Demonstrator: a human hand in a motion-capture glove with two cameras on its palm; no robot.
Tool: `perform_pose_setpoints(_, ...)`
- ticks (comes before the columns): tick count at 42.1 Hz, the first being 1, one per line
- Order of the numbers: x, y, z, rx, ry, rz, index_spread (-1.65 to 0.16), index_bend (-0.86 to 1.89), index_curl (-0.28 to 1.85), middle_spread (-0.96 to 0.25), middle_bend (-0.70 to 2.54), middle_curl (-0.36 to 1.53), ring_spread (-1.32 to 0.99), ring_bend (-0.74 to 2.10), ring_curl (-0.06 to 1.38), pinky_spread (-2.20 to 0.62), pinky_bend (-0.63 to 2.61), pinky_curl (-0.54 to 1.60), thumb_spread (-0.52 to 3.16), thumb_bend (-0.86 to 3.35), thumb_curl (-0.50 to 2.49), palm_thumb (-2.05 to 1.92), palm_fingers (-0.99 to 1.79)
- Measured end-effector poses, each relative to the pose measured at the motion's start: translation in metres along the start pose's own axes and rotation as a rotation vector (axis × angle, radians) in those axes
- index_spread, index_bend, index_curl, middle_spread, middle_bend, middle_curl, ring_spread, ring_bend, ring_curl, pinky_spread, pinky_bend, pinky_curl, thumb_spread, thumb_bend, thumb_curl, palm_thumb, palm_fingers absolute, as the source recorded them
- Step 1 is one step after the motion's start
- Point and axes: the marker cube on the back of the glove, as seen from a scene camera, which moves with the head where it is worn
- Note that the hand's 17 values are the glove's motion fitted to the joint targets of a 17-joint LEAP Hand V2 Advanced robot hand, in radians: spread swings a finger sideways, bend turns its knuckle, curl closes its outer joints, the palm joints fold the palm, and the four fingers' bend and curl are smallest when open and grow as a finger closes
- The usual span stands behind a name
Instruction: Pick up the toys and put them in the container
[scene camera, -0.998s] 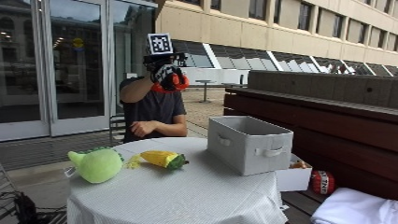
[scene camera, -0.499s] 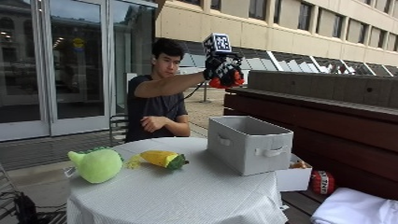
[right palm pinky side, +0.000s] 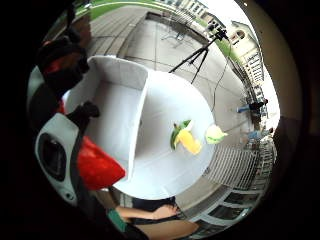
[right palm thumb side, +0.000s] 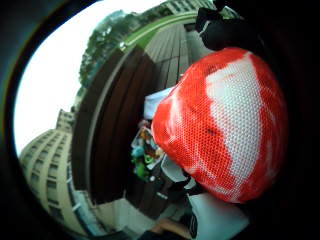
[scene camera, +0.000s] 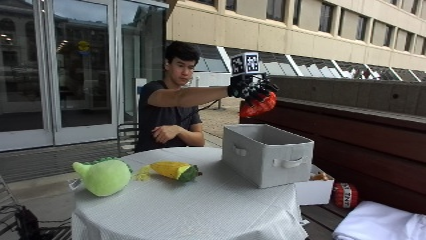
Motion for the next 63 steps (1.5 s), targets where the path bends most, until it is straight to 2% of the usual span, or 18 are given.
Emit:
perform_pose_setpoints(1, 0.003, -0.001, 0.002, -0.017, -0.005, -0.007, -0.40, -0.03, 0.59, -0.37, 0.39, 0.66, -0.41, 1.11, 0.49, -0.47, 1.05, 0.47, 0.72, -0.03, 0.95, 0.55, 0.72)
perform_pose_setpoints(2, 0.005, -0.001, 0.004, -0.028, -0.012, -0.012, -0.40, 0.00, 0.59, -0.34, 0.34, 0.66, -0.39, 1.10, 0.49, -0.44, 1.09, 0.48, 0.78, -0.06, 0.92, 0.48, 0.61)
perform_pose_setpoints(4, 0.006, 0.002, 0.005, -0.040, -0.025, -0.017, -0.40, 0.03, 0.58, -0.31, 0.31, 0.65, -0.37, 1.09, 0.49, -0.42, 1.14, 0.49, 0.86, -0.06, 0.87, 0.43, 0.55)
perform_pose_setpoints(6, 0.011, 0.003, 0.004, -0.046, -0.035, -0.021, -0.40, 0.04, 0.54, -0.24, 0.24, 0.63, -0.33, 1.00, 0.46, -0.36, 1.19, 0.51, 0.90, -0.13, 0.79, 0.26, 0.29)
perform_pose_setpoints(7, 0.015, 0.002, 0.004, -0.047, -0.038, -0.023, -0.39, -0.02, 0.51, -0.20, 0.21, 0.62, -0.27, 0.90, 0.44, -0.30, 1.26, 0.53, 0.88, -0.19, 0.75, 0.13, 0.04)
perform_pose_setpoints(8, 0.019, 0.001, 0.004, -0.046, -0.038, -0.023, -0.38, 0.02, 0.52, -0.18, 0.22, 0.63, -0.25, 0.91, 0.46, -0.28, 1.29, 0.55, 0.89, -0.16, 0.73, 0.10, 0.01)
perform_pose_setpoints(9, 0.023, 0.000, 0.003, -0.043, -0.034, -0.022, -0.38, 0.06, 0.51, -0.16, 0.22, 0.62, -0.24, 0.92, 0.46, -0.27, 1.29, 0.54, 0.92, -0.13, 0.71, 0.08, 0.07)
perform_pose_setpoints(13, 0.040, 0.008, -0.005, -0.013, 0.019, 0.004, -0.37, 0.04, 0.41, -0.08, 0.23, 0.59, -0.16, 0.81, 0.37, -0.17, 1.33, 0.50, 0.93, -0.10, 0.63, -0.03, -0.06)
perform_pose_setpoints(20, 0.084, 0.026, -0.019, 0.016, 0.094, 0.061, -0.36, 0.07, 0.34, -0.01, 0.24, 0.57, -0.08, 0.79, 0.33, -0.08, 1.35, 0.48, 0.95, -0.07, 0.54, -0.05, -0.07)
perform_pose_setpoints(34, 0.211, 0.060, -0.016, 0.001, 0.112, 0.174, -0.33, 0.05, 0.23, 0.00, 0.27, 0.54, -0.02, 0.73, 0.31, 0.00, 1.32, 0.43, 0.94, -0.07, 0.42, -0.06, -0.13)
perform_pose_setpoints(50, 0.302, 0.095, 0.058, -0.082, 0.132, 0.227, -0.30, 0.05, 0.16, -0.02, 0.28, 0.51, 0.00, 0.65, 0.29, 0.06, 1.23, 0.37, 0.91, -0.06, 0.34, -0.06, -0.18)
perform_pose_setpoints(63, 0.331, 0.122, 0.145, -0.126, 0.129, 0.291, -0.29, 0.06, 0.13, -0.01, 0.26, 0.48, 0.02, 0.59, 0.27, 0.07, 1.18, 0.35, 0.91, -0.06, 0.31, -0.05, -0.18)
